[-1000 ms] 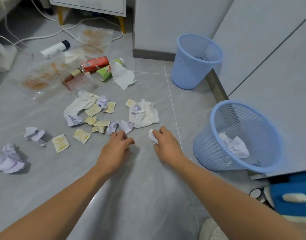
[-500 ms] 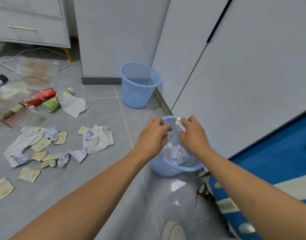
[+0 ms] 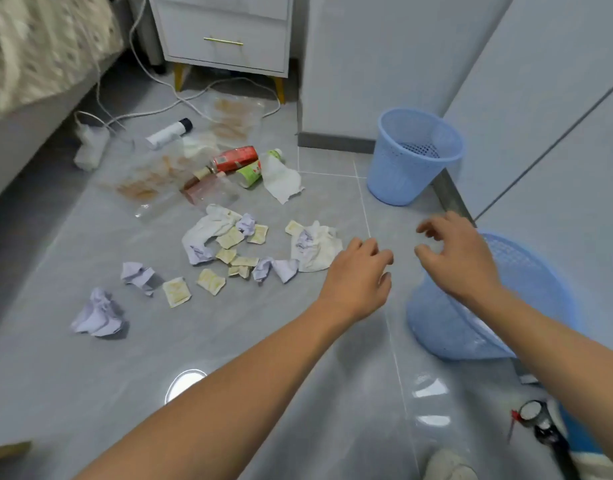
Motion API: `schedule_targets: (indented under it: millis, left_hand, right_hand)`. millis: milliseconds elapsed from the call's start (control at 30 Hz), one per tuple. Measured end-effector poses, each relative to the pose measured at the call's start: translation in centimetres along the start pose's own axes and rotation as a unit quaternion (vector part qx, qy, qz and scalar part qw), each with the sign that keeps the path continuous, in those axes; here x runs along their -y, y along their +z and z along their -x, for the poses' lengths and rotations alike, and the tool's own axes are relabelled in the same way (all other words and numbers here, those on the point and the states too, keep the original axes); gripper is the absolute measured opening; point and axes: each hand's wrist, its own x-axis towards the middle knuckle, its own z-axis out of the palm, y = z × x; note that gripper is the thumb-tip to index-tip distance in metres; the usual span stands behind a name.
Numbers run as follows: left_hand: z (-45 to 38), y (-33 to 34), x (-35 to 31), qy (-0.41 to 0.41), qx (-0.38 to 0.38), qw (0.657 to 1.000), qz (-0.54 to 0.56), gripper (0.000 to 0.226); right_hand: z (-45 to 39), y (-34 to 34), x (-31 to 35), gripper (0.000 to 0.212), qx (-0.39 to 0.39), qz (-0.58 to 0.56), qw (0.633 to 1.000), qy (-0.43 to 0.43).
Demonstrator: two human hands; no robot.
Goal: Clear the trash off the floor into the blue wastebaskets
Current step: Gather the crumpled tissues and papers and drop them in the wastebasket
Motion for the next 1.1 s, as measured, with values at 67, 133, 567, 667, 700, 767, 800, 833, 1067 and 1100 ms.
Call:
schedule_targets:
  millis: [67, 133, 567, 667, 700, 767, 800, 833, 1067, 1100]
  left_hand:
    - [2.8, -2.0, 4.1, -0.048, -0.001, 0.999, -0.022, 0.025]
    - [5.8, -4.0, 8.6, -0.105, 0.001, 0.993, -0.049, 0.025]
    - [24.7, -13.2, 28.9, -0.45, -0.052, 0.868, -0.201, 0.053]
    - [26.7, -13.8, 30.8, -0.502, 0.017, 0.853, -0.142, 0.072]
    - [27.1, -13.8, 31.0, -0.502, 0.035, 0.855, -0.124, 0.073]
    - [27.8, -13.8, 30.7, -0.483, 0.047, 0.868, -0.102, 0.064]
    - [28.1, -13.6, 30.3, -0.468, 0.042, 0.877, -0.102, 0.057]
    - [28.4, -13.5, 30.0, -0.457, 0.032, 0.883, -0.105, 0.05]
    - [29.4, -13.8, 28.9, -0.449, -0.005, 0.885, -0.124, 0.03]
    - [29.6, -14.0, 29.0, -0.446, -0.006, 0.886, -0.126, 0.03]
  right_hand:
    - [-0.5, 3.4, 4.4, 0.022, 0.024, -0.019, 0.999, -0.036]
    - [-0.5, 7.4, 8.1, 0.026, 0.061, -0.033, 0.996, -0.061]
    - [0.9, 27.1, 23.9, 0.044, 0.266, 0.008, 0.939, -0.216]
    - [1.4, 29.8, 26.6, 0.051, 0.283, 0.007, 0.923, -0.259]
    - [1.7, 30.5, 27.4, 0.055, 0.292, 0.015, 0.919, -0.266]
    - [2.1, 31.6, 28.8, 0.063, 0.308, 0.058, 0.909, -0.276]
    - [2.4, 32.1, 29.3, 0.066, 0.317, 0.078, 0.904, -0.277]
    - [2.7, 32.5, 29.7, 0.068, 0.322, 0.091, 0.901, -0.277]
    - [4.5, 34.1, 30.3, 0.022, 0.289, 0.076, 0.909, -0.292]
    - [4.6, 34.2, 30.0, 0.019, 0.286, 0.061, 0.912, -0.289]
